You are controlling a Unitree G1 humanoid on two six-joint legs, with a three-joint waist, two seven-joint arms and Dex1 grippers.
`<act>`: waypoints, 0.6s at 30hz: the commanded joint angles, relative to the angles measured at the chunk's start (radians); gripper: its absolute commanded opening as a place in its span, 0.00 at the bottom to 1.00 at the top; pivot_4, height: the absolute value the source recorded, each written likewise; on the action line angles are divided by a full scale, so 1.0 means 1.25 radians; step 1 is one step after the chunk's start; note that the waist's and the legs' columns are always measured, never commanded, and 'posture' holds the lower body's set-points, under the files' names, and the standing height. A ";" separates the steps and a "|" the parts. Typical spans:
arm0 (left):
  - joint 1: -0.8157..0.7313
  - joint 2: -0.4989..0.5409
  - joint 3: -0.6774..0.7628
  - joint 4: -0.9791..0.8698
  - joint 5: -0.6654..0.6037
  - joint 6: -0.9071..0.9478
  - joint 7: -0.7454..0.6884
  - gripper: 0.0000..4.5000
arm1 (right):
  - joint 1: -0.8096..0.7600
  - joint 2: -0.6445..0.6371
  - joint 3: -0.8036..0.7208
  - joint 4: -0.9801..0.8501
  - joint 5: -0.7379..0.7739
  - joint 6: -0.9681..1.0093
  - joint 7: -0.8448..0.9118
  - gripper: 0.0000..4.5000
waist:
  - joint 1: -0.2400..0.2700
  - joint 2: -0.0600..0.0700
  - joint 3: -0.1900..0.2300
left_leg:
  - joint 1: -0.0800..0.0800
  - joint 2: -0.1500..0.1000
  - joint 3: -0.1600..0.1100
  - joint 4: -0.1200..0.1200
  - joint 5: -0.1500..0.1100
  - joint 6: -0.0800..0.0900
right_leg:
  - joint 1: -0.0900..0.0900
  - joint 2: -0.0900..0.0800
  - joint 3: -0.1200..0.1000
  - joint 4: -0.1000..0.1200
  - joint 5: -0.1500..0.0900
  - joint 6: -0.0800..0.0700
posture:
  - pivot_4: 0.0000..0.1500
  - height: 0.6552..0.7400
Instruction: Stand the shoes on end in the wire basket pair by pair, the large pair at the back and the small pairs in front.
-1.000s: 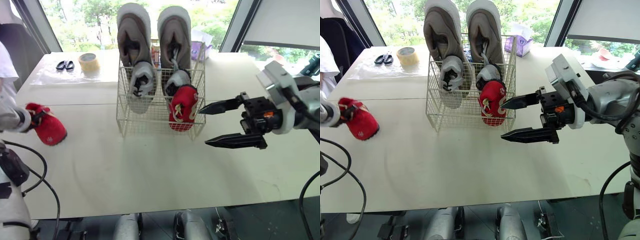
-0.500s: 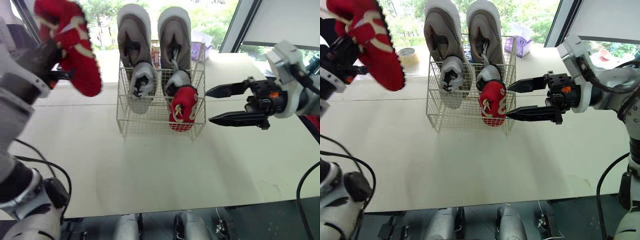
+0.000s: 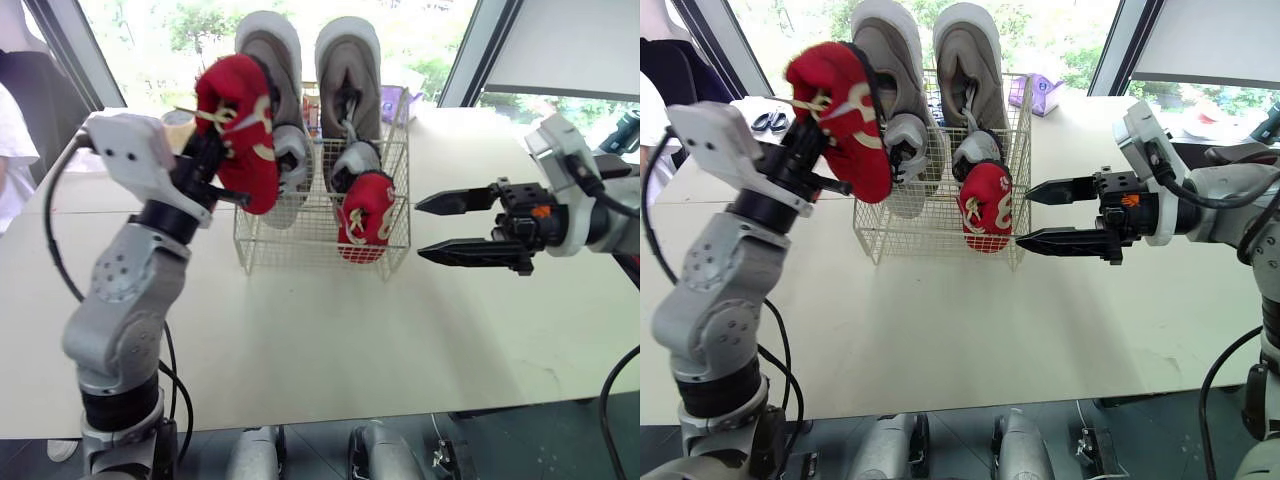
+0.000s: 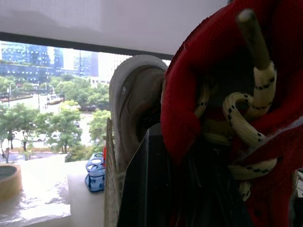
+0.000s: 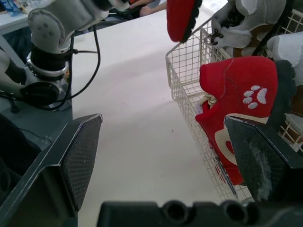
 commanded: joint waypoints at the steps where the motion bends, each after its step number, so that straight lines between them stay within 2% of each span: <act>1: 0.027 -0.018 -0.039 0.020 0.064 -0.087 -0.025 0.00 | 0.010 -0.009 -0.052 -0.032 0.033 0.016 -0.030 1.00 | 0.000 0.000 0.000 | 0.000 0.000 0.000 0.000 0.000 0.000 | 0.000 0.000 0.000 0.000 0.000 0.000 | 1.00 0.45; 11: 0.169 -0.047 -0.080 0.102 0.160 -0.154 -0.050 0.00 | 0.045 -0.001 -0.087 -0.059 0.074 0.033 -0.095 1.00 | -0.001 0.000 0.000 | 0.000 0.000 0.000 0.000 -0.003 0.005 | 0.000 0.000 0.000 0.000 0.000 0.000 | 1.00 0.45; 13: 0.179 -0.049 -0.079 0.109 0.154 -0.151 -0.060 0.00 | 0.043 0.003 -0.083 -0.057 0.077 0.031 -0.104 1.00 | -0.001 0.001 -0.001 | 0.000 0.000 0.000 0.000 -0.003 0.005 | 0.000 0.000 0.000 0.000 0.000 0.000 | 1.00 0.45; 18: 0.200 -0.051 -0.053 0.071 0.061 -0.061 -0.078 0.00 | 0.041 0.014 -0.075 -0.052 0.077 0.022 -0.115 1.00 | -0.001 0.003 -0.002 | 0.000 0.000 0.000 0.000 -0.003 0.005 | 0.000 0.000 0.000 0.000 0.000 0.000 | 1.00 0.45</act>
